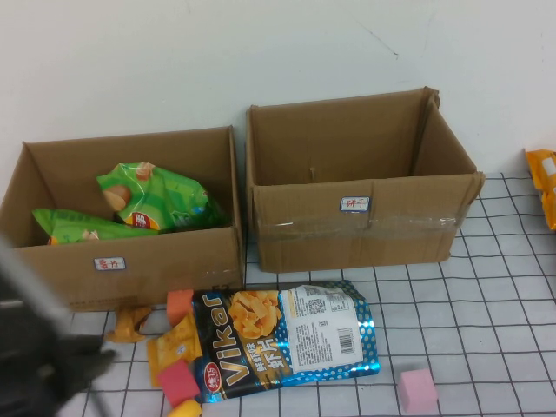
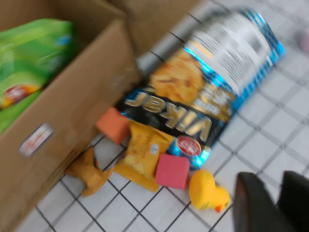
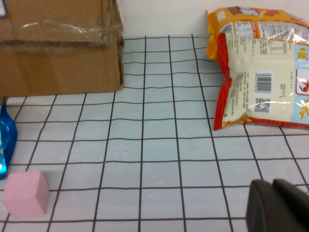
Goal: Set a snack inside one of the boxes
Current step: Pick up the potato chip
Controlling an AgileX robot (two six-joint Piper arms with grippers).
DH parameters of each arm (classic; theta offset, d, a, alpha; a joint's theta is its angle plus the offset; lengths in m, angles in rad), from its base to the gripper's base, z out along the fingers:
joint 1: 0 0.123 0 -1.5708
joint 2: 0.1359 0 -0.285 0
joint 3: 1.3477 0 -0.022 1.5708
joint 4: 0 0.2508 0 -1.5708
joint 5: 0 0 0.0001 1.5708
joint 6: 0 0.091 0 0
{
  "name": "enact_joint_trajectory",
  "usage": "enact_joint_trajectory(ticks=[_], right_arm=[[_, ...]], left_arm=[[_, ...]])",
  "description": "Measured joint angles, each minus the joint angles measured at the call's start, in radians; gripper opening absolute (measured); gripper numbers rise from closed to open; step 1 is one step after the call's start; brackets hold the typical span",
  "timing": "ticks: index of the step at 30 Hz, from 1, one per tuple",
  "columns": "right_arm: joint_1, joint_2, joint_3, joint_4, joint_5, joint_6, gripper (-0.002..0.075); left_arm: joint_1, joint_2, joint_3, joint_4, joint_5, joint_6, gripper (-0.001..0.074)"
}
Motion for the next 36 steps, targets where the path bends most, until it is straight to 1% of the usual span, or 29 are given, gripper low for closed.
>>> enact_joint_trajectory(ticks=[2,4,7,9,11,15,19,21,23,27,36], right_arm=[[0.000,0.000,0.000,0.000,0.000,0.000,-0.0001],[0.000,0.000,0.000,0.000,0.000,0.000,-0.0001],[0.000,0.000,0.000,0.000,0.000,0.000,-0.0001],[0.000,0.000,0.000,0.000,0.000,0.000,-0.0001],[0.000,0.000,0.000,0.000,0.000,0.000,-0.0001],[0.000,0.000,0.000,0.000,0.000,0.000,-0.0001],[0.000,0.000,0.000,0.000,0.000,0.000,-0.0001],[0.000,0.000,0.000,0.000,0.000,0.000,-0.0001],[0.000,0.000,0.000,0.000,0.000,0.000,-0.0001],[0.000,0.000,0.000,0.002,0.000,0.000,-0.0001],[0.000,0.000,0.000,0.008,0.000,0.000,-0.0001]], left_arm=[[-0.076,0.095,-0.040,0.068,0.000,0.018,0.0139],[-0.153,0.187,-0.077,0.150,-0.005,0.020,0.0255],[-0.248,0.313,-0.128,0.251,-0.036,-0.026,0.0400],[-0.299,0.391,-0.166,0.301,-0.055,-0.100,0.0467],[-0.344,0.479,-0.217,0.349,-0.065,-0.180,0.0507],[-0.400,0.648,-0.325,0.434,-0.060,-0.292,0.0535],[-0.418,0.801,-0.429,0.468,-0.038,-0.309,0.0538],[-0.419,0.860,-0.468,0.475,-0.035,-0.278,0.0538],[-0.419,0.915,-0.496,0.480,-0.041,-0.207,0.0539],[-0.425,1.001,-0.508,0.485,-0.110,-0.108,0.0540],[-0.429,1.121,-0.516,0.545,-0.257,-0.099,0.0542]])
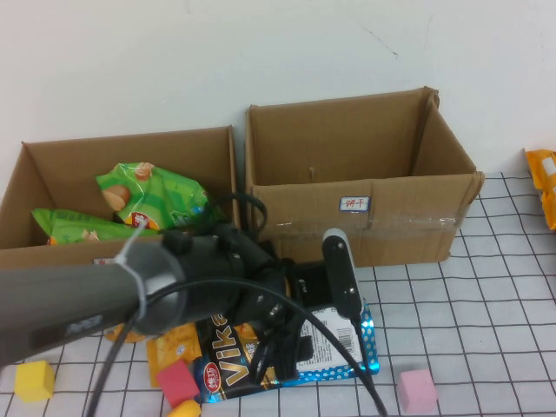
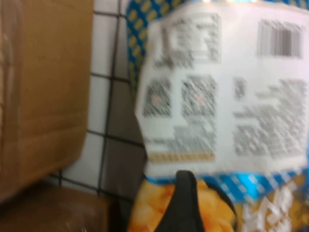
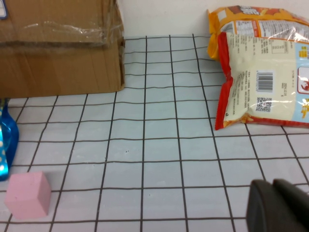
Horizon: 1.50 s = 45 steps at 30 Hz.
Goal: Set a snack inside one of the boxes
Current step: Pick up the potato chip
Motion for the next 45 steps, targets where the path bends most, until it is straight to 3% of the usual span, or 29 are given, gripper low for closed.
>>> enact_joint_trajectory(ticks=[5,17,26,31,38,41,45], right_arm=[[0.000,0.000,0.000,0.009,0.000,0.000,-0.0001],[0.000,0.000,0.000,0.033,0.000,0.000,-0.0001],[0.000,0.000,0.000,0.043,0.000,0.000,-0.0001],[0.000,0.000,0.000,0.044,0.000,0.000,-0.0001],[0.000,0.000,0.000,0.045,0.000,0.000,-0.0001],[0.000,0.000,0.000,0.048,0.000,0.000,-0.0001],[0.000,0.000,0.000,0.048,0.000,0.000,-0.0001]], left_arm=[[0.000,0.059,-0.044,0.072,-0.059,-0.077,0.0542],[0.025,0.228,-0.229,0.134,-0.011,-0.240,0.0542],[0.075,0.247,-0.265,-0.024,0.101,-0.217,0.0532],[0.081,0.247,-0.266,-0.134,0.189,-0.080,0.0413],[0.081,0.247,-0.271,-0.171,0.264,-0.036,0.0085],[0.081,0.247,-0.274,-0.180,0.289,-0.036,0.0031],[0.081,0.238,-0.276,-0.185,0.321,-0.036,0.0016]])
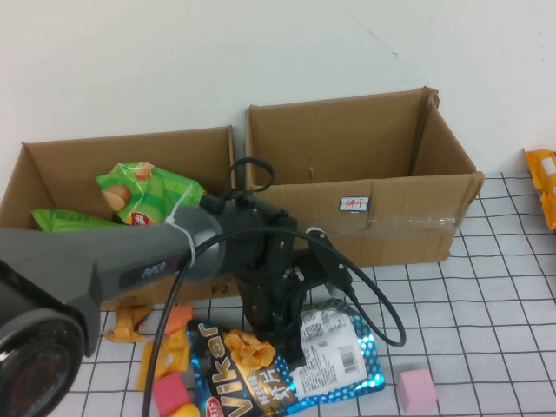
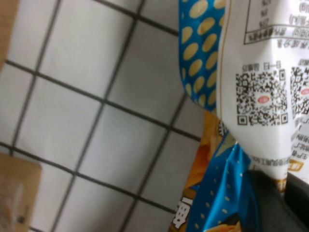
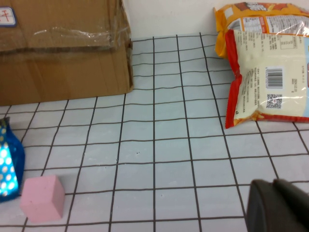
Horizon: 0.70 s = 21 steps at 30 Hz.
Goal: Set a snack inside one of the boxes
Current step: Pick up the potato chip
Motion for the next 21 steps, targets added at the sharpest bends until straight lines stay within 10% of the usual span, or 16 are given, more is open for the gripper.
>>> enact_joint_trajectory(ticks=[21], right_arm=[[0.000,0.000,0.000,0.002,0.000,0.000,-0.0001]], left_arm=[[0.000,-0.280,0.002,-0.115,0.114,0.008,0.0005]])
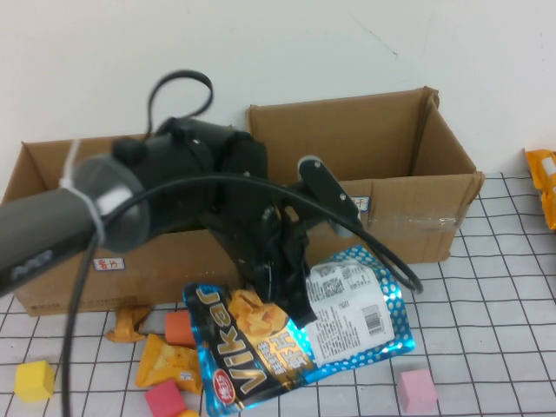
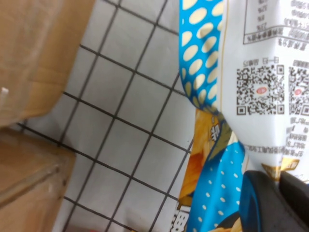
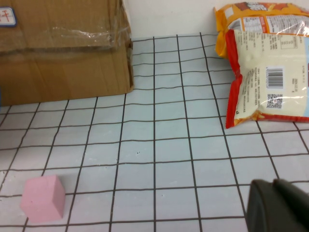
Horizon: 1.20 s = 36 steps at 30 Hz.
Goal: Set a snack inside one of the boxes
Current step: Pick up the potato chip
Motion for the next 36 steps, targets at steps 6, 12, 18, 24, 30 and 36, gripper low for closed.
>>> enact_joint_trajectory(ticks=[6,12,18,24,30,36], right_arm=[[0.000,0.000,0.000,0.000,0.000,0.000,-0.0001],[0.000,0.000,0.000,0.000,0.002,0.000,-0.0001],[0.000,0.000,0.000,0.000,0.002,0.000,-0.0001],[0.000,0.000,0.000,0.000,0.002,0.000,-0.0001],[0.000,0.000,0.000,0.000,0.002,0.000,-0.0001],[0.000,0.000,0.000,0.000,0.002,0.000,-0.0001]], left_arm=[[0.000,-0.090,0.000,0.043,0.002,-0.021,0.0005],[0.000,-0.185,0.000,0.159,0.012,-0.083,0.0002],[0.000,-0.235,0.000,0.208,0.022,-0.105,0.0000],[0.049,-0.239,-0.013,0.267,0.018,-0.180,-0.0001],[0.140,-0.239,-0.021,0.077,0.083,-0.066,-0.0001],[0.147,-0.235,-0.021,-0.074,0.181,0.023,0.0003]])
